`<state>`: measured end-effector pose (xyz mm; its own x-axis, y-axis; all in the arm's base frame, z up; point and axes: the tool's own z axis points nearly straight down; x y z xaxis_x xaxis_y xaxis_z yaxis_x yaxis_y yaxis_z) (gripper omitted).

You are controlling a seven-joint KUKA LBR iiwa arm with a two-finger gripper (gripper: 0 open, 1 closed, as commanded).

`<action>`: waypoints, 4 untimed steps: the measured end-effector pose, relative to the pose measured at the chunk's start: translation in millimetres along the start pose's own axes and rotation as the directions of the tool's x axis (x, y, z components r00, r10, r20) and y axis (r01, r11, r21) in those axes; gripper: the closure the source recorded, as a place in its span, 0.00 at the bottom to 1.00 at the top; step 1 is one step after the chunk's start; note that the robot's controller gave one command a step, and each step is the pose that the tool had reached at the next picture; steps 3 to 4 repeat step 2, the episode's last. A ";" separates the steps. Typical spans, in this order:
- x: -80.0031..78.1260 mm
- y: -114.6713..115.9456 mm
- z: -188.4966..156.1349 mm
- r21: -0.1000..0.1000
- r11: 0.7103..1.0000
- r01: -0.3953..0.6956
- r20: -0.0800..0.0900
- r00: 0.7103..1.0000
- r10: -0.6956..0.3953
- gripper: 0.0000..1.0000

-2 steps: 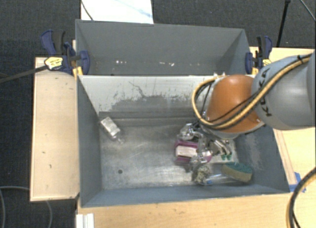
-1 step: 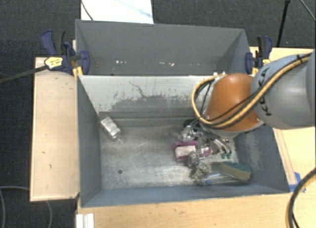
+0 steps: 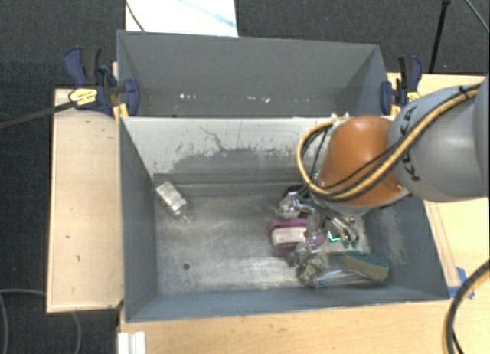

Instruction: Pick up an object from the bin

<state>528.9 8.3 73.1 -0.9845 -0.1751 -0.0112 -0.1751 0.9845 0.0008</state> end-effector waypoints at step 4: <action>-11.1 6.6 -162.7 0.002 0.991 0.136 -0.002 0.991 -0.136 1.00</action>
Offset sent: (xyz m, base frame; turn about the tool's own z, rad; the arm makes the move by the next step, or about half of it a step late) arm 0.0000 0.0000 0.0000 0.0000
